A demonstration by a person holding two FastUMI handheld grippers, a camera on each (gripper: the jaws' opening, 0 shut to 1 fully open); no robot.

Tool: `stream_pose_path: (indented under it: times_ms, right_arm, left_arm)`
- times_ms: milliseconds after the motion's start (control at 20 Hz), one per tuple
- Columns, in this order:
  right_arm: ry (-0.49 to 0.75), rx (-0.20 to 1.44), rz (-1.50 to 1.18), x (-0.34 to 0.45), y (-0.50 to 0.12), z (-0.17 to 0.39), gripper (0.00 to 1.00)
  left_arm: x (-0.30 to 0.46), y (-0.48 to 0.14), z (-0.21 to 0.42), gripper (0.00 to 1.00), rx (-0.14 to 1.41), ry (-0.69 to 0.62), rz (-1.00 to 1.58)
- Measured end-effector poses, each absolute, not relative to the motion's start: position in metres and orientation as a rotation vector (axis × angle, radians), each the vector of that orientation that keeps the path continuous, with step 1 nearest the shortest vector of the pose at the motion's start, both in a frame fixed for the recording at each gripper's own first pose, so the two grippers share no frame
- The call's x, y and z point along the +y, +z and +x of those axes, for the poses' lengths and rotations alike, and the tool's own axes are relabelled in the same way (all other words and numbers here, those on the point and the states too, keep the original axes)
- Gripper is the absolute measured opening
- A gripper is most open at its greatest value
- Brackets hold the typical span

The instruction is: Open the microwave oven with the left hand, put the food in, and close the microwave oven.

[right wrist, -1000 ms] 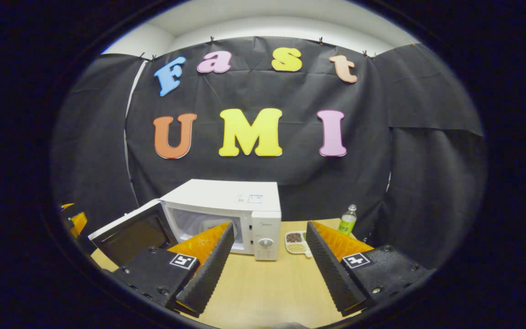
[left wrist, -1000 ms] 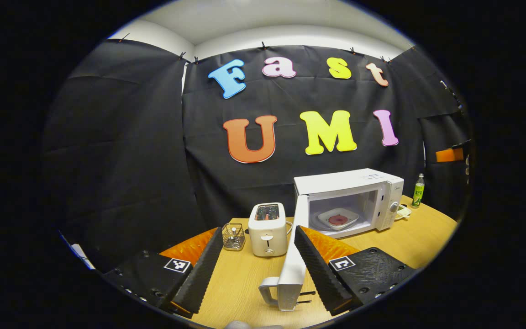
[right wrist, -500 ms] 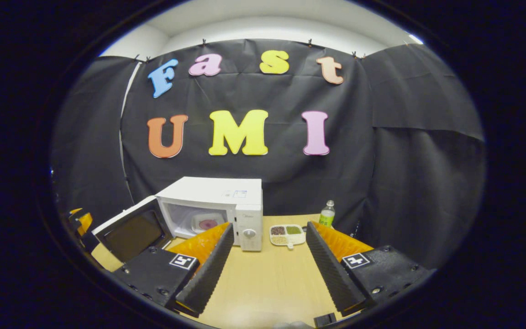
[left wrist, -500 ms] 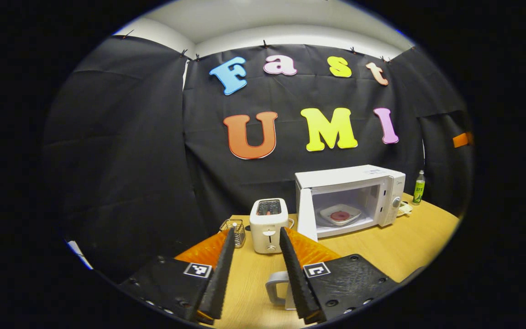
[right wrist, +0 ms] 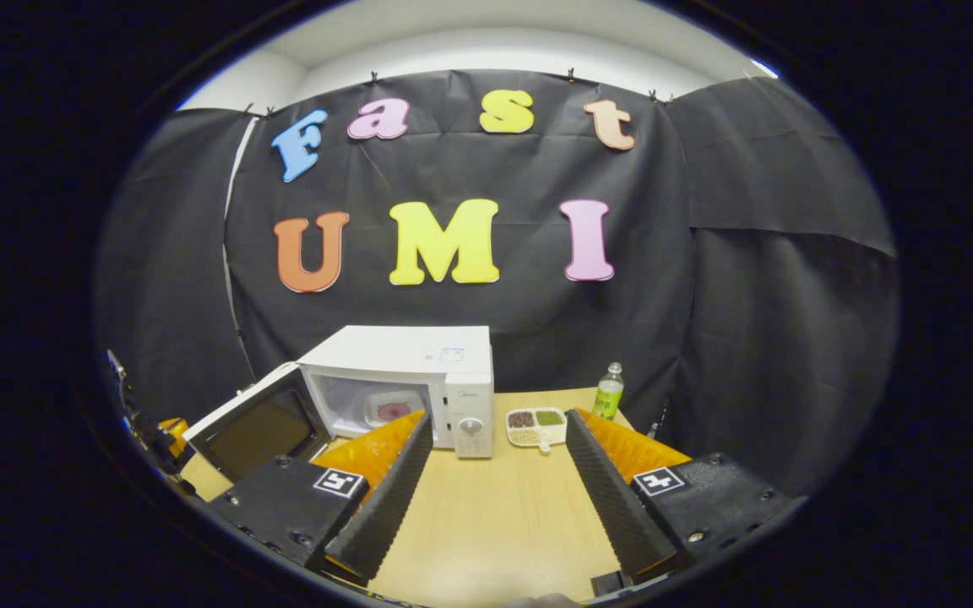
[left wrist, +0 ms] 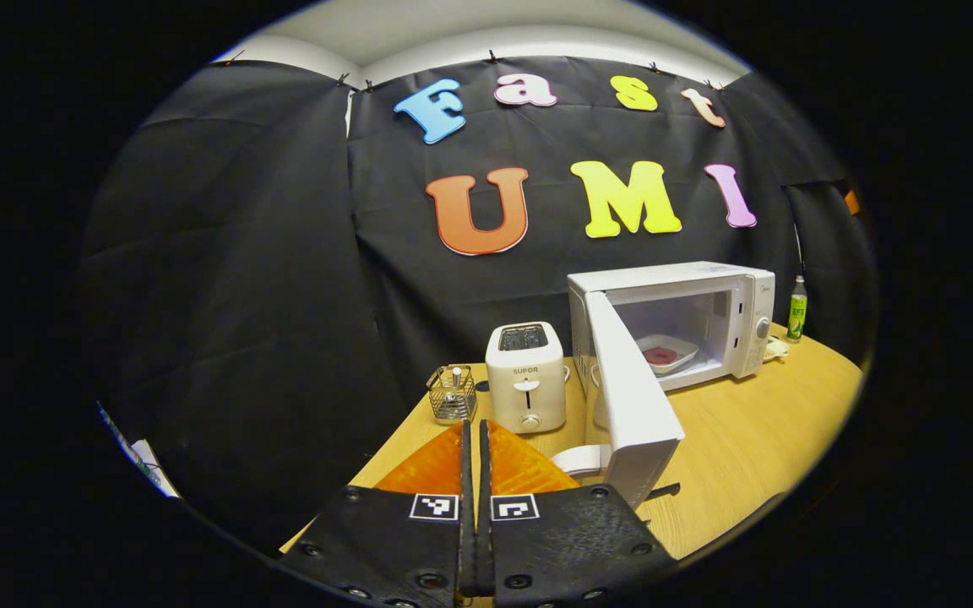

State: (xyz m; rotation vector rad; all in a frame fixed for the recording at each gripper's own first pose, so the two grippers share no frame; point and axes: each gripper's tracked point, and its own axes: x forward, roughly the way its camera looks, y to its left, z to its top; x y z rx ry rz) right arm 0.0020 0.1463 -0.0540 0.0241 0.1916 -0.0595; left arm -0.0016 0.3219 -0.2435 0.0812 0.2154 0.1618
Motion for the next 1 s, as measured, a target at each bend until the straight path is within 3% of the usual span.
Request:
stream_pose_path:
  times_ms: [50, 100, 150, 200, 300, 350, 500, 550, 700, 750, 800, 950, 1000]
  right_arm:
    - [-0.059, 0.194, 0.018, 0.147, -0.052, 0.001, 0.92]
    - [-0.06, 0.195, 0.013, 0.146, -0.053, 0.0, 1.0]
    - [-0.061, 0.197, 0.013, 0.145, -0.053, -0.001, 1.0]
    - [-0.062, 0.195, 0.015, 0.144, -0.052, -0.002, 0.92]
    - [-0.069, 0.2, 0.021, 0.139, -0.053, -0.004, 0.92]
    - [-0.069, 0.204, 0.024, 0.138, -0.054, -0.004, 1.0]
    - [-0.068, 0.22, 0.029, 0.133, -0.058, -0.003, 1.0]
    - [-0.066, 0.219, 0.037, 0.131, -0.058, -0.002, 0.92]
    - [-0.062, 0.22, 0.048, 0.126, -0.056, 0.002, 0.92]
    - [-0.06, 0.218, 0.043, 0.123, -0.053, 0.004, 1.0]
    - [-0.059, 0.215, 0.038, 0.121, -0.052, 0.005, 0.92]
    - [-0.046, 0.215, 0.04, 0.117, -0.05, 0.011, 0.92]
    - [-0.042, 0.22, 0.04, 0.115, -0.051, 0.013, 1.0]
  left_arm:
    - [0.322, -0.249, -0.001, 0.0, 0.228, 0.159, 0.086]
    - [0.319, -0.253, 0.0, 0.0, 0.234, 0.144, 0.086]
    - [0.316, -0.257, -0.001, 0.0, 0.24, 0.138, 0.09]
    - [0.312, -0.26, -0.001, 0.0, 0.245, 0.131, 0.097]
    - [0.307, -0.263, -0.001, 0.0, 0.248, 0.114, 0.091]
    - [0.302, -0.265, -0.001, 0.0, 0.251, 0.106, 0.084]
    - [0.289, -0.266, 0.001, 0.0, 0.253, 0.096, 0.088]
    - [0.28, -0.265, 0.002, 0.0, 0.25, 0.084, 0.08]
    - [0.252, -0.26, 0.007, 0.0, 0.241, 0.054, 0.071]
    - [0.239, -0.256, 0.01, 0.0, 0.23, 0.031, 0.073]
    - [0.228, -0.255, 0.012, 0.0, 0.223, 0.015, 0.076]
    - [0.186, -0.251, 0.021, 0.0, 0.211, -0.046, 0.057]
    - [0.174, -0.251, 0.025, 0.0, 0.212, -0.059, 0.055]
